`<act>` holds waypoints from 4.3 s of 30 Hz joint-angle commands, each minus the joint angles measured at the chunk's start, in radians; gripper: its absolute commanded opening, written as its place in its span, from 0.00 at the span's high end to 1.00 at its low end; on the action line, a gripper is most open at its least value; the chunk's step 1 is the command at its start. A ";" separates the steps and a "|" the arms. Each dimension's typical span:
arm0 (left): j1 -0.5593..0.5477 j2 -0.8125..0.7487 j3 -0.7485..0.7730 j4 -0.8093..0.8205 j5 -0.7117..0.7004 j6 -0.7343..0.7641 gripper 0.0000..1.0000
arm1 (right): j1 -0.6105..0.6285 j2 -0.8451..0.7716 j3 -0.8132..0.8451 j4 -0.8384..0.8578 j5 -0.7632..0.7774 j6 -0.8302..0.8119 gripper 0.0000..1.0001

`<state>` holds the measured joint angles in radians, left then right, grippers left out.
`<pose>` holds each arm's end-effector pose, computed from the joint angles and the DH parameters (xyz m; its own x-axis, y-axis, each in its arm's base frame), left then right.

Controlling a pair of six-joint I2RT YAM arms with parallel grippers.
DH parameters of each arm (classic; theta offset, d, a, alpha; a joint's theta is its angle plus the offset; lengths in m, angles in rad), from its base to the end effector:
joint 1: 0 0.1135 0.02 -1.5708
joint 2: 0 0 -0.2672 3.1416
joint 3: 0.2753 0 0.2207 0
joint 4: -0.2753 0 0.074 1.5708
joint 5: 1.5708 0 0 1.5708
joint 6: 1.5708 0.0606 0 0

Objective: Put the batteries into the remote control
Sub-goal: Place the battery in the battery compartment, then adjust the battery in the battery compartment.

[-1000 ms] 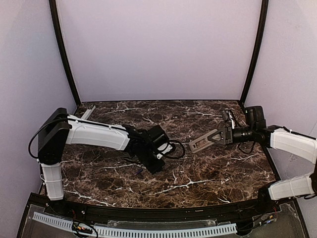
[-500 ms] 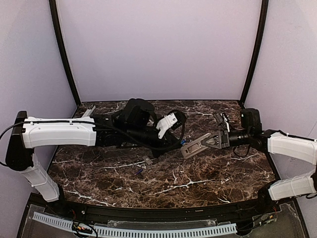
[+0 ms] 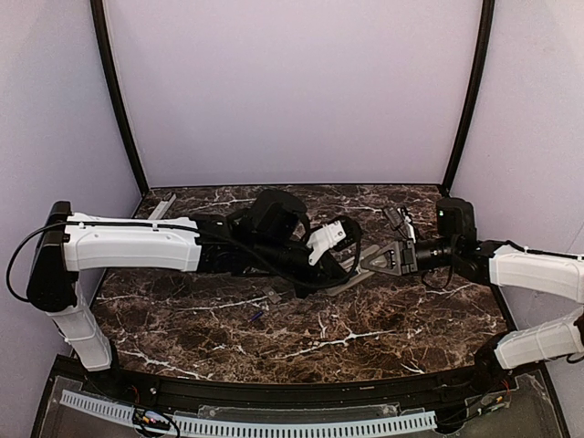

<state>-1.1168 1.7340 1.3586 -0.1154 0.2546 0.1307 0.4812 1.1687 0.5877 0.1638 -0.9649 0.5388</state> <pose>0.1617 -0.3662 0.2926 -0.0789 0.4493 -0.8899 0.9858 0.1677 -0.0028 0.1765 0.1483 0.2490 -0.7854 -0.0804 -0.6138 -0.6137 0.2310 0.7550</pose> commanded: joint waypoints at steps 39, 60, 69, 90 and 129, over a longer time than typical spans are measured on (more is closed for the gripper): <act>-0.004 0.007 -0.018 -0.028 -0.022 -0.008 0.87 | 0.044 -0.010 0.009 0.107 -0.003 0.066 1.00; -0.003 -0.035 -0.028 -0.021 -0.107 -0.015 0.56 | 0.044 0.029 0.007 0.088 0.003 0.057 1.00; -0.001 -0.063 -0.041 -0.009 -0.172 -0.005 0.50 | 0.044 0.036 0.010 0.075 0.006 0.052 1.00; 0.005 -0.041 0.009 0.005 -0.037 -0.010 0.68 | 0.045 0.049 0.004 0.068 0.055 0.085 1.00; 0.000 0.070 0.082 -0.006 -0.038 -0.054 0.84 | 0.047 0.044 -0.012 0.103 0.060 0.126 1.00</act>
<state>-1.1110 1.8000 1.4208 -0.1024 0.2234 0.0845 0.5182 1.2194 0.5842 0.2180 -0.9077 0.6571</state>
